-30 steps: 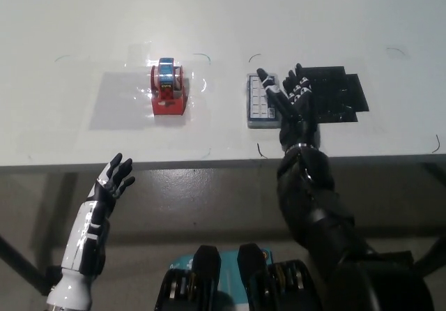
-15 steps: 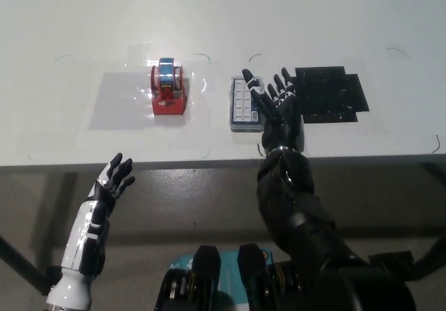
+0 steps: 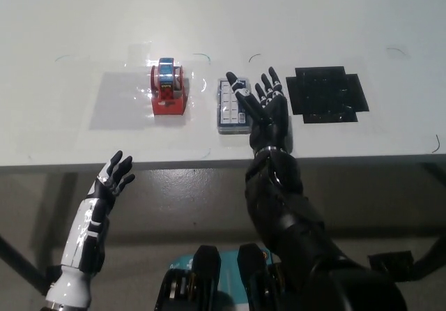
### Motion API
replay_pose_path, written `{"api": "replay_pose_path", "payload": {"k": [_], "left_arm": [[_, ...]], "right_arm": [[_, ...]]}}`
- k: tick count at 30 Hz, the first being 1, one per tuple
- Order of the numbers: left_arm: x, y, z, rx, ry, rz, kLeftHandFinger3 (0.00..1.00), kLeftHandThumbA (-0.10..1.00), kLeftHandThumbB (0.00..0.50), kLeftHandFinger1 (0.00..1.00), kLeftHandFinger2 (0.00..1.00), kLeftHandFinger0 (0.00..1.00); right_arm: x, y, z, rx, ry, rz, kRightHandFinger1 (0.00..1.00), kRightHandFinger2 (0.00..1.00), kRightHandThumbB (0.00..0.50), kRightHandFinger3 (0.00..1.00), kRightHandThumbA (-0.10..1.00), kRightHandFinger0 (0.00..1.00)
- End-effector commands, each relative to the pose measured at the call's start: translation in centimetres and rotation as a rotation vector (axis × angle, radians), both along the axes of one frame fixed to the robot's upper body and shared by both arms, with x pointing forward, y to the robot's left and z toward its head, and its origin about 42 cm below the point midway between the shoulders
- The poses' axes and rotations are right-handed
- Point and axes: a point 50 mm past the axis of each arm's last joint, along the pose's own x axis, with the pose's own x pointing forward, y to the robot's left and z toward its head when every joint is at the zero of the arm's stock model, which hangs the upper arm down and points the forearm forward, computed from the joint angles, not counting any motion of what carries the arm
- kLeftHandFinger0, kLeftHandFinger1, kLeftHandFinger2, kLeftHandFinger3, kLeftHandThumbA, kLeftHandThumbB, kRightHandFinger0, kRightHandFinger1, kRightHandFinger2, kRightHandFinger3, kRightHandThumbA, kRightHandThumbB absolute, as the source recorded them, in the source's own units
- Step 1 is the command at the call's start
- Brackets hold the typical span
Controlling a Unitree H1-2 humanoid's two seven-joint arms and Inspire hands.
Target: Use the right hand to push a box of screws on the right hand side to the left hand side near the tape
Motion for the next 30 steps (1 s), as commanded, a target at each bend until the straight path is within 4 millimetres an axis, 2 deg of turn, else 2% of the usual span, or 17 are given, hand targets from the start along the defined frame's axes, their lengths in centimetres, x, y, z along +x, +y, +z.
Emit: {"api": "replay_pose_path", "payload": {"k": [1,17,22,25,26,30], "left_arm": [[0.4,0.1,1.3,0.020,-0.053,-0.020,1.00,1.00,0.153,1.00,1.00,1.00],[0.6,0.1,1.8,0.024,-0.060,-0.027,1.00,1.00,0.172,1.00,1.00,1.00],[0.9,0.1,1.8,0.032,-0.067,-0.025,1.00,1.00,0.166,1.00,1.00,1.00],[1.0,0.2,1.8,0.032,-0.070,-0.029,1.00,1.00,0.167,1.00,1.00,1.00],[1.0,0.3,1.8,0.035,-0.072,-0.026,1.00,1.00,0.169,1.00,1.00,1.00],[0.8,0.2,1.6,0.028,-0.055,-0.023,1.00,1.00,0.178,1.00,1.00,1.00]], "right_arm": [[0.8,3.2,4.5,0.010,-0.097,0.048,1.00,1.00,0.104,1.00,1.00,1.00],[0.2,6.0,5.3,0.046,-0.085,0.098,1.00,1.00,0.052,1.00,1.00,1.00],[0.3,5.8,5.2,0.024,-0.085,0.105,1.00,1.00,0.072,1.00,1.00,1.00],[0.3,5.1,5.2,-0.058,-0.126,0.085,1.00,1.00,0.139,1.00,1.00,1.00],[0.3,5.0,5.2,-0.070,-0.136,0.077,1.00,1.00,0.147,1.00,1.00,1.00],[0.3,3.8,5.2,-0.169,-0.177,0.020,1.00,1.00,0.126,1.00,1.00,1.00]]}}
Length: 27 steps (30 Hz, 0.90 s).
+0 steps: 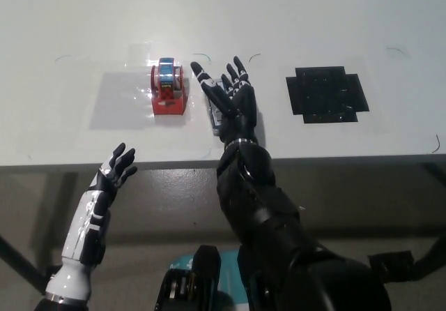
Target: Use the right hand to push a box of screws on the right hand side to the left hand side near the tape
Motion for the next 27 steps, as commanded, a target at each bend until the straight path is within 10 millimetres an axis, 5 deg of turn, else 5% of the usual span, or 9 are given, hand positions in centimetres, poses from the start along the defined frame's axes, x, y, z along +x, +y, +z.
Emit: {"api": "replay_pose_path", "payload": {"k": [1,13,23,27], "left_arm": [[0.1,0.2,0.9,0.013,-0.035,-0.008,1.00,1.00,0.179,1.00,1.00,1.00],[-0.5,0.1,0.4,0.009,-0.019,-0.009,1.00,1.00,0.164,1.00,1.00,1.00],[-0.1,0.1,0.6,0.025,-0.031,-0.011,1.00,1.00,0.137,1.00,1.00,1.00],[0.0,0.1,0.8,0.020,-0.030,-0.014,1.00,1.00,0.148,1.00,1.00,1.00]], "right_arm": [[0.7,-0.5,3.0,-0.123,-0.156,-0.059,1.00,1.00,0.126,1.00,1.00,1.00],[0.3,-2.3,2.4,-0.450,-0.270,-0.172,1.00,1.00,0.130,1.00,1.00,1.00],[0.4,-3.1,0.2,-0.512,-0.199,-0.123,1.00,1.00,0.083,1.00,1.00,1.00],[0.2,-2.0,-1.0,-0.460,-0.112,-0.025,1.00,1.00,0.127,1.00,1.00,1.00]]}}
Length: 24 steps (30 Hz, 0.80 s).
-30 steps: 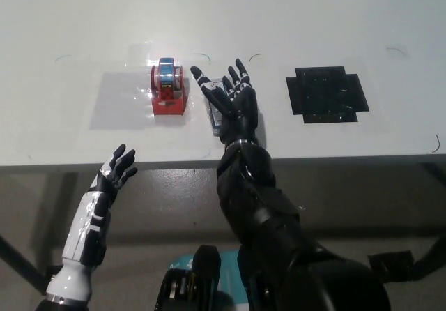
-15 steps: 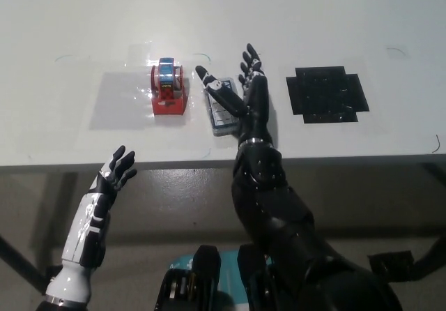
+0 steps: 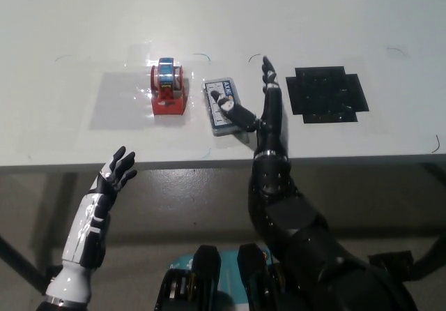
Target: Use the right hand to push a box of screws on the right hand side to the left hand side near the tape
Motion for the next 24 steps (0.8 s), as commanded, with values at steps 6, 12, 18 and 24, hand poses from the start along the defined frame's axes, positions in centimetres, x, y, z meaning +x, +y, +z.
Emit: {"api": "replay_pose_path", "payload": {"k": [6,12,18,24], "left_arm": [[0.7,0.3,1.4,0.021,-0.052,-0.011,1.00,1.00,0.148,1.00,1.00,1.00],[0.9,0.3,1.6,0.030,-0.062,-0.012,1.00,1.00,0.157,1.00,1.00,1.00],[1.0,0.2,1.6,0.037,-0.053,-0.016,1.00,1.00,0.177,1.00,1.00,1.00],[1.1,0.3,1.6,0.046,-0.064,-0.014,1.00,1.00,0.148,1.00,1.00,1.00]], "right_arm": [[0.4,3.4,2.1,0.142,0.021,0.166,1.00,1.00,0.129,1.00,1.00,1.00],[0.2,4.7,2.4,0.307,0.062,0.237,1.00,1.00,0.148,1.00,1.00,1.00],[0.0,6.1,3.2,0.576,0.104,0.347,1.00,1.00,0.123,1.00,1.00,1.00],[-0.2,7.3,3.8,0.840,0.175,0.381,1.00,1.00,0.136,1.00,1.00,1.00]]}}
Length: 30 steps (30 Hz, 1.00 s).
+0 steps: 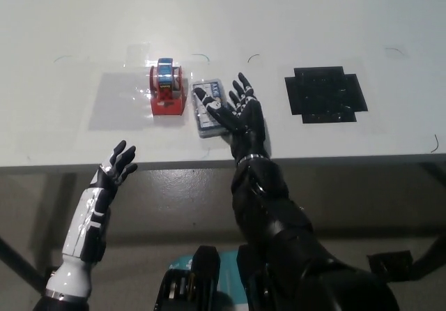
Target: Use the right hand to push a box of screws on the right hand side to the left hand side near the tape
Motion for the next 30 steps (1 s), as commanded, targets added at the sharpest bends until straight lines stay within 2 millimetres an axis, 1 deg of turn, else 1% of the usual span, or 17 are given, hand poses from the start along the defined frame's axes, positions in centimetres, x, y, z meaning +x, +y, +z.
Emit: {"api": "replay_pose_path", "payload": {"k": [1,5,11,13,15,17,18,19,20,21,22,23,25,27,28,29,30], "left_arm": [[0.6,0.3,1.2,0.042,-0.051,-0.010,1.00,1.00,0.144,1.00,1.00,1.00],[0.7,0.3,1.3,0.039,-0.046,-0.008,1.00,1.00,0.142,1.00,1.00,1.00],[0.8,0.3,1.4,0.039,-0.040,-0.010,1.00,1.00,0.148,1.00,1.00,1.00],[0.9,0.2,1.4,0.043,-0.045,-0.010,1.00,1.00,0.151,1.00,1.00,1.00],[1.0,0.2,1.4,0.048,-0.046,-0.011,1.00,1.00,0.154,1.00,1.00,1.00],[1.0,0.2,1.5,0.045,-0.045,-0.013,1.00,1.00,0.156,1.00,1.00,1.00],[1.1,0.2,1.5,0.042,-0.043,-0.013,1.00,1.00,0.153,1.00,1.00,1.00],[1.0,0.2,1.5,0.043,-0.043,-0.014,1.00,1.00,0.151,1.00,1.00,1.00],[1.0,0.3,1.5,0.045,-0.039,-0.013,1.00,1.00,0.152,1.00,1.00,1.00],[1.0,0.3,1.5,0.048,-0.036,-0.014,1.00,1.00,0.162,1.00,1.00,1.00],[1.1,0.4,1.5,0.047,-0.036,-0.016,1.00,1.00,0.164,1.00,1.00,1.00],[1.1,0.4,1.5,0.047,-0.035,-0.018,1.00,1.00,0.165,1.00,1.00,1.00],[1.2,0.5,1.6,0.053,-0.033,-0.020,1.00,1.00,0.165,1.00,1.00,1.00],[1.3,0.5,1.6,0.053,-0.034,-0.023,1.00,1.00,0.155,1.00,1.00,1.00],[1.3,0.4,1.6,0.051,-0.034,-0.023,1.00,1.00,0.151,1.00,1.00,1.00],[1.3,0.4,1.7,0.051,-0.034,-0.022,1.00,1.00,0.152,1.00,1.00,1.00],[1.3,0.4,1.7,0.049,-0.032,-0.022,1.00,1.00,0.162,1.00,1.00,1.00]], "right_arm": [[-0.1,4.6,3.4,0.350,0.016,0.208,1.00,1.00,0.128,1.00,1.00,1.00],[0.0,4.9,3.7,0.478,0.060,0.217,1.00,1.00,0.147,1.00,1.00,1.00],[0.2,4.7,4.1,0.528,0.056,0.208,1.00,1.00,0.144,1.00,1.00,1.00],[0.3,4.4,4.2,0.503,0.027,0.189,1.00,1.00,0.129,1.00,1.00,1.00],[0.4,4.1,4.5,0.469,-0.010,0.165,1.00,1.00,0.138,1.00,1.00,1.00],[0.4,3.2,4.9,0.309,-0.130,0.131,1.00,1.00,0.154,1.00,1.00,1.00],[0.5,2.5,5.2,0.202,-0.203,0.121,1.00,1.00,0.173,1.00,1.00,1.00],[0.5,1.9,5.4,0.151,-0.248,0.109,1.00,1.00,0.172,1.00,1.00,1.00],[0.4,1.1,5.7,0.107,-0.314,0.080,1.00,1.00,0.138,1.00,1.00,1.00],[0.3,-0.1,6.4,0.034,-0.399,0.041,1.00,1.00,0.142,1.00,1.00,1.00],[0.0,-1.2,7.0,-0.054,-0.462,0.017,1.00,1.00,0.161,1.00,1.00,1.00],[-0.2,-1.8,7.3,-0.101,-0.502,0.008,1.00,1.00,0.162,1.00,1.00,1.00],[-1.1,-4.3,8.8,-0.201,-0.614,-0.080,1.00,1.00,0.235,1.00,1.00,1.00],[-2.3,-6.6,10.1,-0.246,-0.708,-0.139,1.00,1.00,0.208,1.00,1.00,1.00],[-3.1,-8.2,10.7,-0.299,-0.763,-0.182,1.00,1.00,0.235,1.00,1.00,1.00],[-3.4,-8.8,11.1,-0.297,-0.788,-0.190,1.00,1.00,0.250,1.00,1.00,1.00],[-4.6,-10.4,12.2,-0.316,-0.856,-0.234,1.00,1.00,0.267,1.00,1.00,1.00]]}}
